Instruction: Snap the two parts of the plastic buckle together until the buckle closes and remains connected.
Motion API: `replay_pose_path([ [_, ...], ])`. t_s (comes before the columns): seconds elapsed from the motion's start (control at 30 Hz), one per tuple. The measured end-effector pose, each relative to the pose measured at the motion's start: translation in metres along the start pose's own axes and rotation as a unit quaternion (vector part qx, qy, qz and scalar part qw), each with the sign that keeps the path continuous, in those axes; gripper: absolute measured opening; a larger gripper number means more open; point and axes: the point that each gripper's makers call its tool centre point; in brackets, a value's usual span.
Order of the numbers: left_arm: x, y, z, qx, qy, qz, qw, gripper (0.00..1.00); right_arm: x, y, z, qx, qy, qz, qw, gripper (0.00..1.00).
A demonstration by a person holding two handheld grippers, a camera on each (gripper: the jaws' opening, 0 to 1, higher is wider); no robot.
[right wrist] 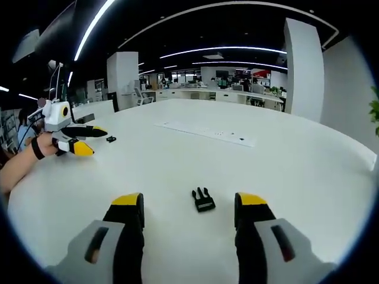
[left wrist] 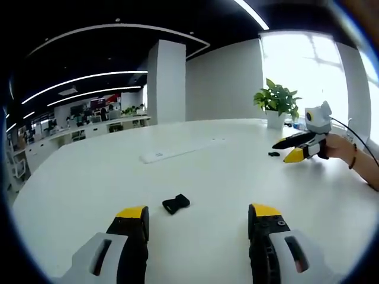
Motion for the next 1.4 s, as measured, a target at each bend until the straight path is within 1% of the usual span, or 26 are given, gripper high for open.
replay_pose_path([
  [0.1,-0.002,0.001,0.001,-0.004,0.000,0.001,1.0000,0.68,0.000,0.000,0.000,0.001,0.002,-0.001,1.0000,0.59],
  [0.27,-0.005,0.004,0.003,-0.005,-0.001,0.004,1.0000,0.68,0.000,0.000,0.004,0.002,-0.007,0.000,1.0000,0.59],
  [0.6,-0.009,0.014,0.010,0.009,-0.007,0.005,0.9999,0.68,0.002,-0.002,0.007,0.001,-0.013,-0.003,0.9999,0.59],
  [0.7,-0.007,0.013,0.010,0.013,-0.008,0.009,0.9998,0.68,0.002,-0.003,0.007,0.001,-0.013,-0.002,0.9999,0.59],
  [1.03,-0.002,0.011,0.010,0.010,-0.010,0.009,0.9999,0.68,0.003,-0.003,0.007,-0.008,-0.016,-0.002,0.9998,0.59],
  [1.17,-0.001,0.008,0.010,0.004,-0.008,0.001,1.0000,0.66,0.004,-0.002,0.006,-0.007,-0.015,-0.003,0.9998,0.60],
  [1.4,0.004,0.008,0.009,0.004,0.000,0.003,1.0000,0.65,0.005,-0.001,0.006,-0.007,-0.014,-0.003,0.9999,0.60],
])
Point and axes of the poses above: the point that each gripper's makers call its tool centre point, and the gripper's own axes: x roughly forward along the fingers, y roughly to its right, z roughly out of its underside, and after that the axes turned 15 degrees about -z, right-handed
